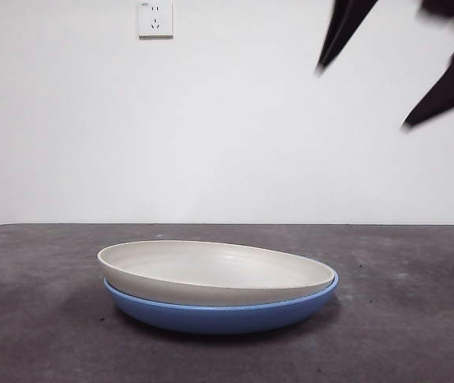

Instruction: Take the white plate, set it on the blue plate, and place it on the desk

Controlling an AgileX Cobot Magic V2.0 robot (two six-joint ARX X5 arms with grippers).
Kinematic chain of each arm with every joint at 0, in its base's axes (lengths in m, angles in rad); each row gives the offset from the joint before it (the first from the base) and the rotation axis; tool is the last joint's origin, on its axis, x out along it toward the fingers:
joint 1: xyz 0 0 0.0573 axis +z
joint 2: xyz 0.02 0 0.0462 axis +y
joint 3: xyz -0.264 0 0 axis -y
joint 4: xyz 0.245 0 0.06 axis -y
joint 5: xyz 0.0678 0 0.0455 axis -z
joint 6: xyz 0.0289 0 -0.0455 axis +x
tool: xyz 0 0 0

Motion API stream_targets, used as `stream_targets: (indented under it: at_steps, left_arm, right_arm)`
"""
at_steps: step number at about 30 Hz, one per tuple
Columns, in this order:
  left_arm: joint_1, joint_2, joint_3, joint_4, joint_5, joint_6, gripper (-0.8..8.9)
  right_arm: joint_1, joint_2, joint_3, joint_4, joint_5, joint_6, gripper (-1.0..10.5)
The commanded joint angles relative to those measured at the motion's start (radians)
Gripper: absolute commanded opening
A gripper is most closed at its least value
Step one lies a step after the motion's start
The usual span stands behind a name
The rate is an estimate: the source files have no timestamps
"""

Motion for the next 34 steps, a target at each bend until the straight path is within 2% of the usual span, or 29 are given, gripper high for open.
stream_targets:
  at_steps: [1,8,14,21,31,33,34]
  left_arm:
    - [-0.008,0.003,0.008,0.010,-0.002,-0.037,5.63]
    - [-0.008,0.003,0.008,0.011,-0.002,-0.098,5.63]
    - [-0.008,0.003,0.008,0.012,-0.002,-0.108,5.63]
    - [-0.008,0.003,0.008,0.011,-0.002,-0.107,5.63]
    - [-0.008,0.003,0.008,0.011,-0.004,-0.106,5.52]
    - [-0.008,0.003,0.008,0.011,-0.005,-0.106,4.59]
    - [-0.008,0.003,0.008,0.011,-0.005,-0.106,3.60]
  right_arm:
    - [0.011,-0.132,0.015,-0.085,0.001,-0.043,6.8]
    - [0.011,-0.401,0.015,-0.279,0.002,-0.136,6.8]
    - [0.011,-0.557,0.015,-0.406,0.005,-0.173,6.8]
    - [0.011,-0.624,0.015,-0.484,0.004,-0.189,6.8]
    - [0.011,-0.624,0.015,-0.470,0.000,-0.190,6.8]
    - [0.011,-0.624,0.015,-0.456,0.001,-0.190,6.8]
    - [0.011,-0.624,0.015,-0.452,0.001,-0.190,6.4]
